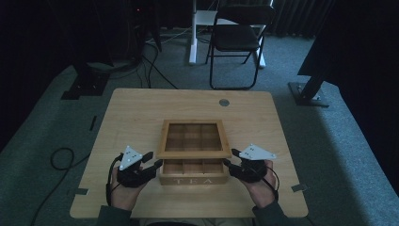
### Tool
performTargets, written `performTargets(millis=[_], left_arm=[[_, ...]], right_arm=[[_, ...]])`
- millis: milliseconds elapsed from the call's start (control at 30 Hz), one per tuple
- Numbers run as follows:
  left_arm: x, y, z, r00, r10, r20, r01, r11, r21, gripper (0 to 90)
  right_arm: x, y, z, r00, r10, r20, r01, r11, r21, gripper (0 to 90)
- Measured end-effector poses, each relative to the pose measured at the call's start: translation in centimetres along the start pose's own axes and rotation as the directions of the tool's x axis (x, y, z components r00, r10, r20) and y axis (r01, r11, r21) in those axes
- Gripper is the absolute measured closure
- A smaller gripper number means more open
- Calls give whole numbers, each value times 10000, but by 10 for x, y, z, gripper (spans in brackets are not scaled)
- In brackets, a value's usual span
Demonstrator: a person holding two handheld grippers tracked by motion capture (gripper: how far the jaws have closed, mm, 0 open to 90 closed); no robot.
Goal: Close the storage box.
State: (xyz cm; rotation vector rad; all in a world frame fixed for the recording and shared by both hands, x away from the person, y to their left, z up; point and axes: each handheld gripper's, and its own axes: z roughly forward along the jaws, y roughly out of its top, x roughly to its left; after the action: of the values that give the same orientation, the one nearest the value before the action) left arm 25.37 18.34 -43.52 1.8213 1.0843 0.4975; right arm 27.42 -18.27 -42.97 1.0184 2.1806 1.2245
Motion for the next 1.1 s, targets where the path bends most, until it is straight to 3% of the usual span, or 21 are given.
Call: performTargets(millis=[800, 1100], left_arm=[[-5, -19, 5, 10000, -38, 14, 37, 9993, 377, 519], [-8, -30, 7, 10000, -60, 10, 59, 9981, 609, 508]], right_arm=[[6, -20, 2, 9999, -79, -81, 80, 9997, 216, 501], [8, -32, 3, 9998, 114, -183, -107, 9992, 372, 499]])
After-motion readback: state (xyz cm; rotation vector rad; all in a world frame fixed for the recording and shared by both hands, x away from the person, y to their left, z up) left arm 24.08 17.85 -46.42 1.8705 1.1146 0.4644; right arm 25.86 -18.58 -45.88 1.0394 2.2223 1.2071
